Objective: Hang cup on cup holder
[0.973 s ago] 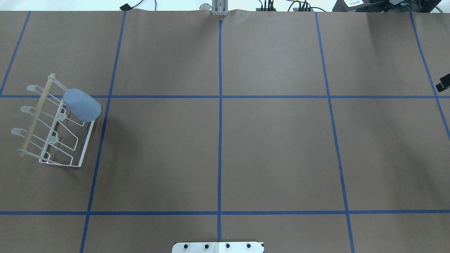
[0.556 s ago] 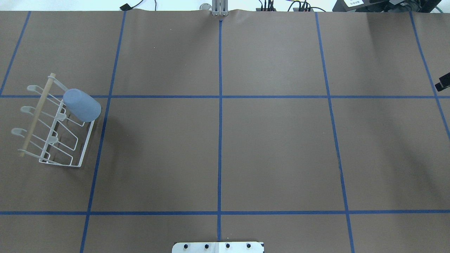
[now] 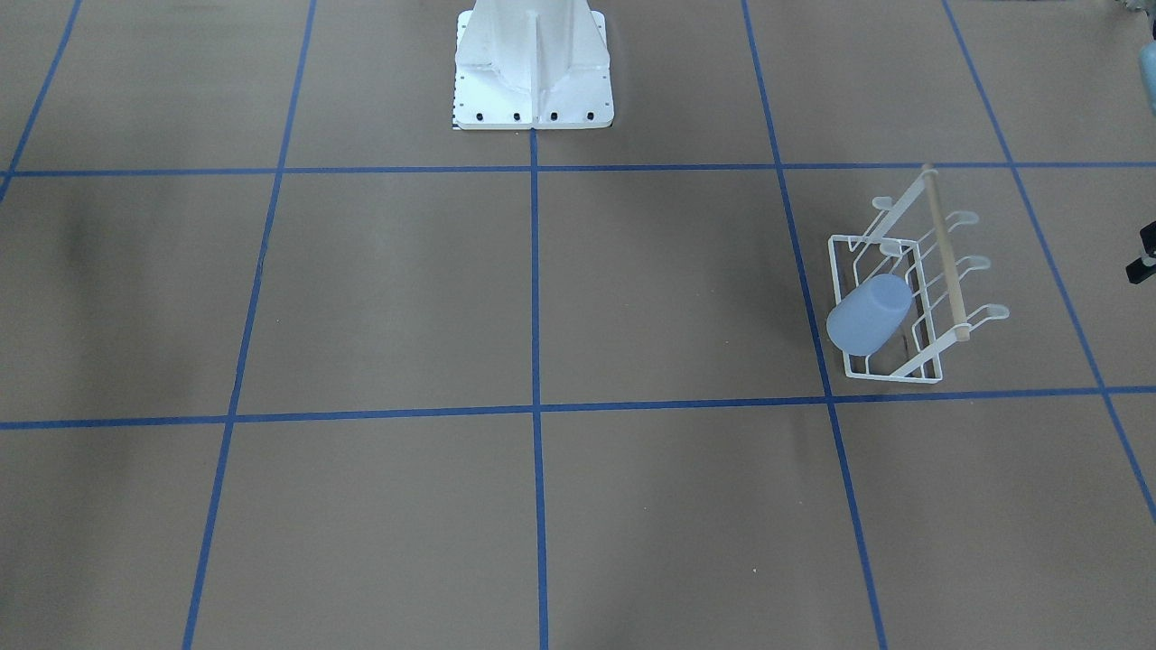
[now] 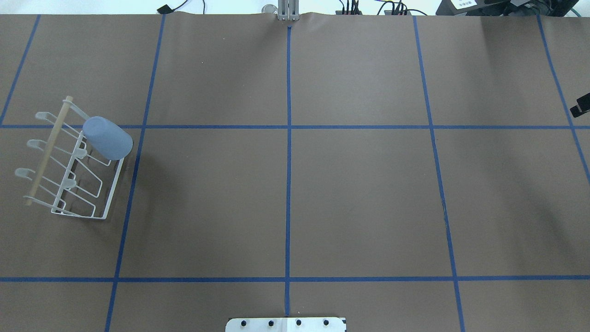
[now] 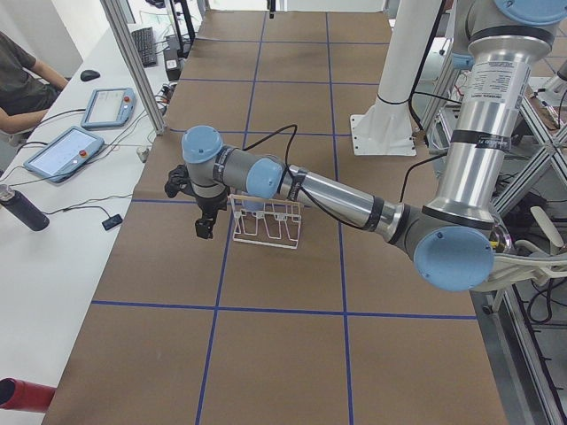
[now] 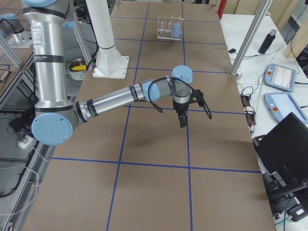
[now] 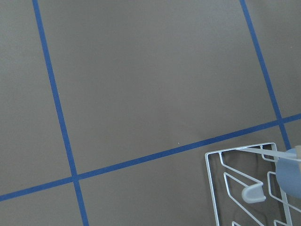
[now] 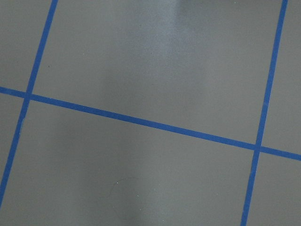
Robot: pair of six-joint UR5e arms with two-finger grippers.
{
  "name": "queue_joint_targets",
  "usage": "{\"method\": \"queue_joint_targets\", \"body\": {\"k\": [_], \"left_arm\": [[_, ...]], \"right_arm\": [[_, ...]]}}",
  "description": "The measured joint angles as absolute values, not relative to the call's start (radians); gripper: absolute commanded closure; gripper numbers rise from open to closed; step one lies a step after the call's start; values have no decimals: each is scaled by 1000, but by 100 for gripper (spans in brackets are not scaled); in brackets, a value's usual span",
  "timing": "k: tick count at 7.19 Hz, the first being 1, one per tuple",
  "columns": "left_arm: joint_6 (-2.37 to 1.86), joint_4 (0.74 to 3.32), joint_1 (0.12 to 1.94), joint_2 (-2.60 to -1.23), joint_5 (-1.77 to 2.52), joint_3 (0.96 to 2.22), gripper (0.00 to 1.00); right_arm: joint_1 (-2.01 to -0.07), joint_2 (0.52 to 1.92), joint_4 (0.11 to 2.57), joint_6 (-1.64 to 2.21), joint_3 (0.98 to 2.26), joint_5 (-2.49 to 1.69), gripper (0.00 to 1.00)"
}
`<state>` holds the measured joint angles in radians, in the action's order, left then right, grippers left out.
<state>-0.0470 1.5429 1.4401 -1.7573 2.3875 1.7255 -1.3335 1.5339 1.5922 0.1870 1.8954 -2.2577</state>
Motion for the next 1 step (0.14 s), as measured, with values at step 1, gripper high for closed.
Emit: {"method": "queue_joint_targets", "body": {"k": [1], "left_arm": [[-47,1543,1440,-1759,2388,1725,2]], "right_arm": [[-1337,1534,1592,187,1896,-2256,0]]}}
